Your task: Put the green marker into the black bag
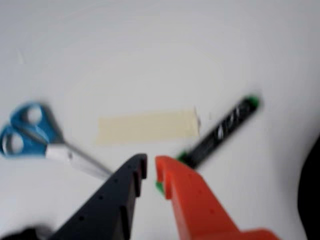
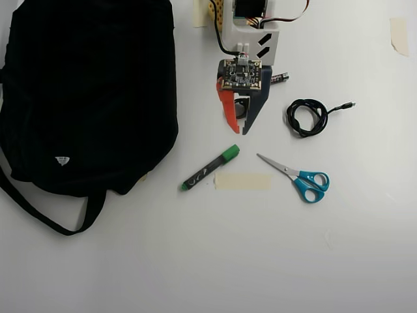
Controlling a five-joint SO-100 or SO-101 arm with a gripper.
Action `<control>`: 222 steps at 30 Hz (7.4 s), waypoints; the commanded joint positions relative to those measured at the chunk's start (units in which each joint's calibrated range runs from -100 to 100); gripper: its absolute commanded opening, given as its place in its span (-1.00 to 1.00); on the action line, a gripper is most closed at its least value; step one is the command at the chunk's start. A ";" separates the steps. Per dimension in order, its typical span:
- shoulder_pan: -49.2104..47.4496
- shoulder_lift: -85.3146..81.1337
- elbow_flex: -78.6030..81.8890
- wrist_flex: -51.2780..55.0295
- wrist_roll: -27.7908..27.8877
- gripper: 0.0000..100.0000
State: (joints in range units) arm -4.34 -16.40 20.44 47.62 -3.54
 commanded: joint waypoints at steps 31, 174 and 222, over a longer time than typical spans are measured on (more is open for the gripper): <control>0.37 22.87 -16.31 -44.09 0.13 -0.96; -0.75 12.91 -19.45 24.99 -5.48 -0.96; 3.36 36.15 -32.03 15.86 -11.40 -0.96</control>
State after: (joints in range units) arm -1.32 19.30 -8.25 63.59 -14.63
